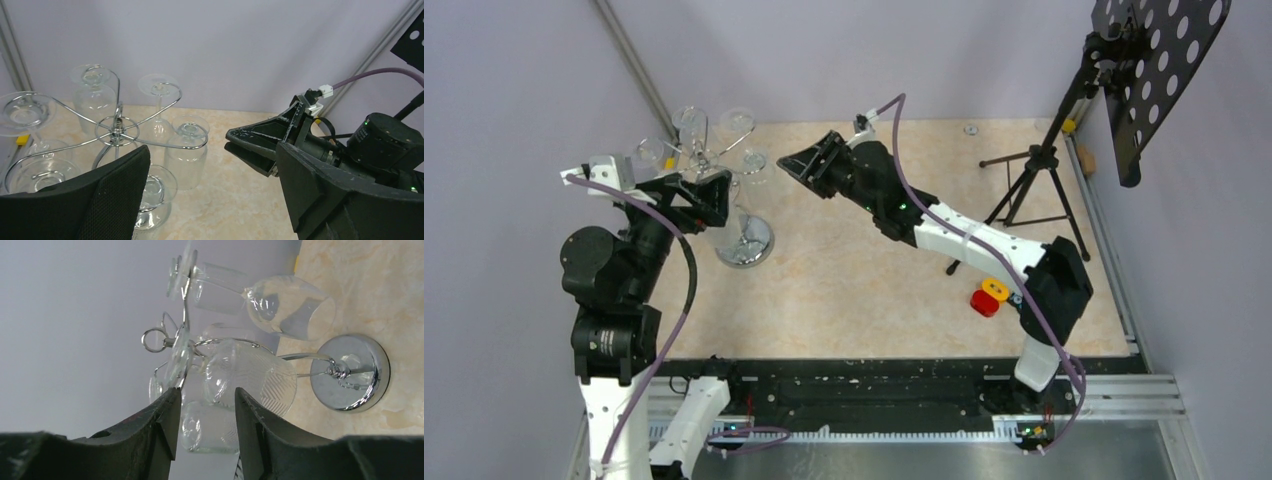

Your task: Take the wine glass off the wine glass rack

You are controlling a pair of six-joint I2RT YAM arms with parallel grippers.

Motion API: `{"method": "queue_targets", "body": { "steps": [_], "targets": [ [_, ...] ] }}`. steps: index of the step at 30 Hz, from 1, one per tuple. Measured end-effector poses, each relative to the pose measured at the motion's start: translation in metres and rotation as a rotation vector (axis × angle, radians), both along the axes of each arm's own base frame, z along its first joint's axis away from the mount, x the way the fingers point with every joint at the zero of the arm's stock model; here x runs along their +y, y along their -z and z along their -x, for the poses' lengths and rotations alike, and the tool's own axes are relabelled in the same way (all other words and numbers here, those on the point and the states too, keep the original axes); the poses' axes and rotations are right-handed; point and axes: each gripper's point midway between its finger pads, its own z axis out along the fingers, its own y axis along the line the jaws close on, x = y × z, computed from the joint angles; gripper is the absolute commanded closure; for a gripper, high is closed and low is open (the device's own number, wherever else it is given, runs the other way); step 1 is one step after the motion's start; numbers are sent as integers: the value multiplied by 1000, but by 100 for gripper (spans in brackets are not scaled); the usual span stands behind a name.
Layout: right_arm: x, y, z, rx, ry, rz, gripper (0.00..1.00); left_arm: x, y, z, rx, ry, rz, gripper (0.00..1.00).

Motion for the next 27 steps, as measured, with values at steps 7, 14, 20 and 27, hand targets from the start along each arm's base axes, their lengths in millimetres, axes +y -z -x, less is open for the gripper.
{"method": "queue_targets", "body": {
  "steps": [7,14,20,27],
  "targets": [
    [23,23,-7,50,-40,-14,49,9,5,5,13,-51,-18,1],
    [29,9,-6,35,-54,-80,79,11,6,8,11,-58,-34,1],
    [27,-2,-11,19,-25,-123,81,14,9,8,18,-73,-45,1],
    [26,-13,-13,1,-10,-147,65,16,11,8,27,-84,-54,1]
  ]
}}
